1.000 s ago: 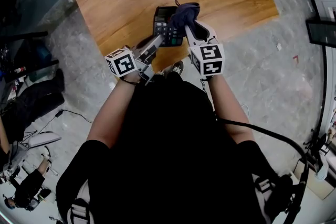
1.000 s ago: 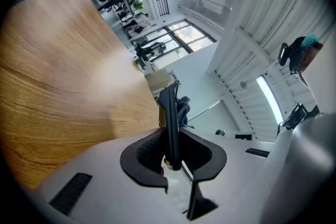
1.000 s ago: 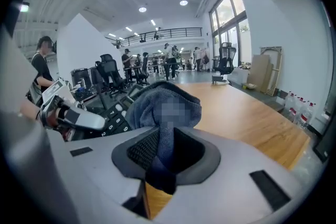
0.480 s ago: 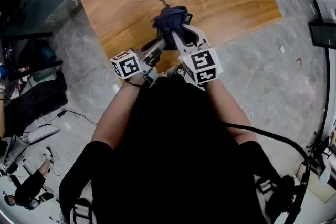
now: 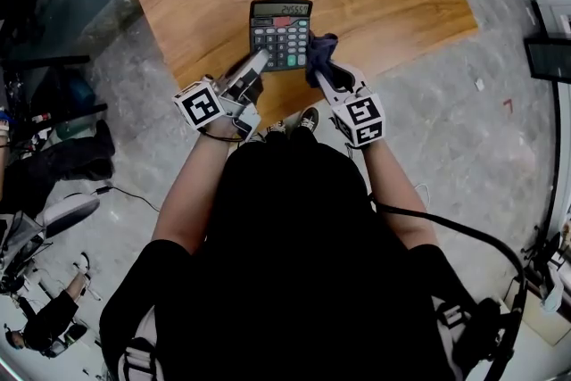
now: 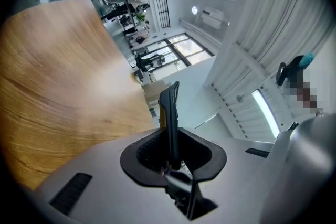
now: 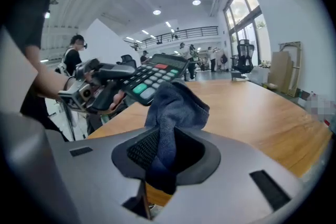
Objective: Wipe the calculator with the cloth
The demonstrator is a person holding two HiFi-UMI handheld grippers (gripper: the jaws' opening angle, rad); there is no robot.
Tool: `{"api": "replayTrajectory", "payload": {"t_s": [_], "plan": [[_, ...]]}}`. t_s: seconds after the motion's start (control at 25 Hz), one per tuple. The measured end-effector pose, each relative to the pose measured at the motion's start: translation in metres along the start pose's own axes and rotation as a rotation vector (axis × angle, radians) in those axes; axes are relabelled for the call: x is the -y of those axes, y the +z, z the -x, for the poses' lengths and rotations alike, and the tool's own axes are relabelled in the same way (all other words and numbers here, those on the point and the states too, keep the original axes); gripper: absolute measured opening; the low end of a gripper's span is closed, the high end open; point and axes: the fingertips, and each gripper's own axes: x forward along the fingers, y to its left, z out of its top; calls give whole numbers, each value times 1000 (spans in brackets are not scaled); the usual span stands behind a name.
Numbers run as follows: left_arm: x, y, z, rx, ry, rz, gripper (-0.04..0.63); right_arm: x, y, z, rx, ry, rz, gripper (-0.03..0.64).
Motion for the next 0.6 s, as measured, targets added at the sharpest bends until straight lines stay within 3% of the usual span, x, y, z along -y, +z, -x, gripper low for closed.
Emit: {"api": "replayTrajectory", "payload": {"t_s": [0.24,0.4,0.6], "plan": [[24,-7,-4,30,-96,129,71,-47,8,8,199,246,-124,86],[40,-28,5,18,-145,201,72,-49,16,19,281,262,-157,86],[44,-37,8,9,-173,288,71,-23,35,14,340,204,-192,86]]}}
